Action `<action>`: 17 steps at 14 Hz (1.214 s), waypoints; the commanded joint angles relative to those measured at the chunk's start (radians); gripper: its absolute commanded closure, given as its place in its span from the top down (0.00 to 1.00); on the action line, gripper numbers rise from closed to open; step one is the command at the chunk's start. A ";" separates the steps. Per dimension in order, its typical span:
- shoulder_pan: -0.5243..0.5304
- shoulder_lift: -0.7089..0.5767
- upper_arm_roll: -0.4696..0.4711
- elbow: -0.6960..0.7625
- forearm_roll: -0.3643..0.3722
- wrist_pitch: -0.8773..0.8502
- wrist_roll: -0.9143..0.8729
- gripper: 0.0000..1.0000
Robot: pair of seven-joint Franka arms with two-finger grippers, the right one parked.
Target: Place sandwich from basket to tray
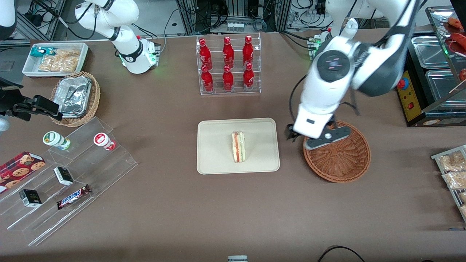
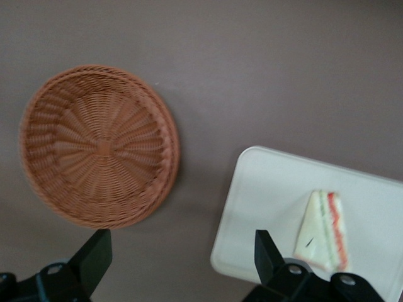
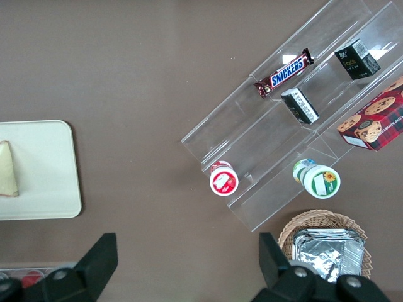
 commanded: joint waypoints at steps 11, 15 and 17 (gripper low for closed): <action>0.152 -0.249 0.214 0.075 -0.135 -0.399 0.471 1.00; 0.199 -0.269 0.191 0.065 -0.132 -0.411 0.474 1.00; 0.200 -0.286 0.189 0.050 -0.132 -0.409 0.493 1.00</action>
